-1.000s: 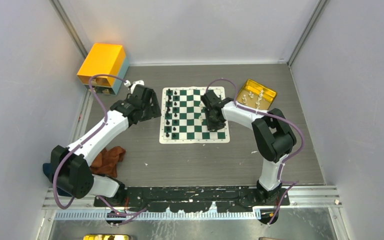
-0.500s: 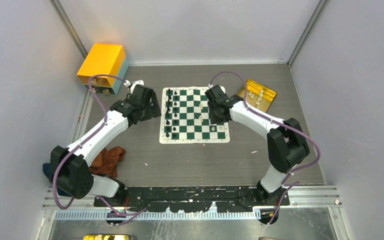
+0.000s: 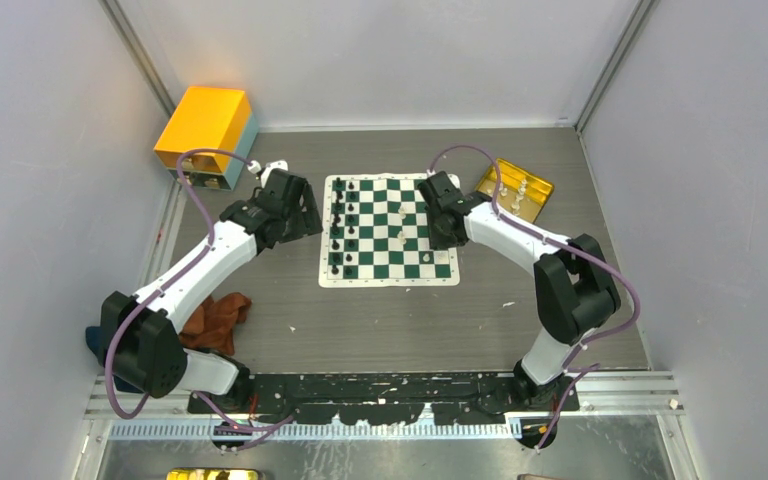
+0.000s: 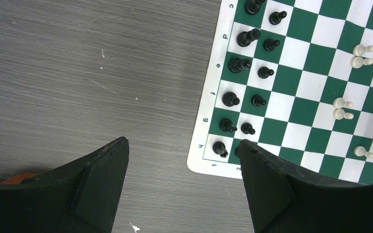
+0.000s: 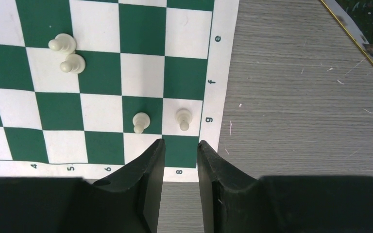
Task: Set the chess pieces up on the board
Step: Pick up the chess piece from the chessboard.
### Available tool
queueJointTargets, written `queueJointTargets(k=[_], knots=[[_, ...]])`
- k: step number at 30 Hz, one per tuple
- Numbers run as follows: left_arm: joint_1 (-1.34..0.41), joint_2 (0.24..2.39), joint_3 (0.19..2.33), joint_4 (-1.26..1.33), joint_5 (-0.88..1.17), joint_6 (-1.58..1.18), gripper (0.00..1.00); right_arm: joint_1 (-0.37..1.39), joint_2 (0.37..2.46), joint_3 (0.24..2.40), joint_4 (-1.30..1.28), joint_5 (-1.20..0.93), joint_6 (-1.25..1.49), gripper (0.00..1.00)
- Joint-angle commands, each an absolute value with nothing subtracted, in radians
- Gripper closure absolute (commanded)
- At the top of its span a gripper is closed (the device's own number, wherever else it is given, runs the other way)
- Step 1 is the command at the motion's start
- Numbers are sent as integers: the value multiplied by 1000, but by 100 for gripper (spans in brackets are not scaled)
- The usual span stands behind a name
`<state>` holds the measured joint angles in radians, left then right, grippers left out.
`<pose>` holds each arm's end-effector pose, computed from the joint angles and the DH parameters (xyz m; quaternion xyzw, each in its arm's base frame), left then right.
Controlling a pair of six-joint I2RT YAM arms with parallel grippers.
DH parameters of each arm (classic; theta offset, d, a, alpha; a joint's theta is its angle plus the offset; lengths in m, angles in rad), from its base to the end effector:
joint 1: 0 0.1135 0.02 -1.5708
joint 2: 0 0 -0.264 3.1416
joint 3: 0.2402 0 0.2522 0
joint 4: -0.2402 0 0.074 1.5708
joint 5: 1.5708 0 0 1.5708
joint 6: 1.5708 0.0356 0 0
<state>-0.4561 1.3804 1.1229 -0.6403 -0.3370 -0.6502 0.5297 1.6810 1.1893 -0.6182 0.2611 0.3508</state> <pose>0.2649 -0.1168 0.2842 -0.1453 0.9208 -0.0363 0.3601 0.2994 0.1646 0.2161 -0.0566 0.9641 -0.0181 0.2589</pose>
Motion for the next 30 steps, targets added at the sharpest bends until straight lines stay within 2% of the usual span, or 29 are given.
queueJointTargets(k=[1,21,30], knots=[[-454,1355,1143,-624,-342,-645,17,515,1694,1178,-581,266,358,63],[-454,1390,1151,-618,-339,-641,17,478,1776,1158,-529,199,359,64],[-454,1405,1155,-617,-342,-644,17,463,1795,1164,-517,184,350,73]])
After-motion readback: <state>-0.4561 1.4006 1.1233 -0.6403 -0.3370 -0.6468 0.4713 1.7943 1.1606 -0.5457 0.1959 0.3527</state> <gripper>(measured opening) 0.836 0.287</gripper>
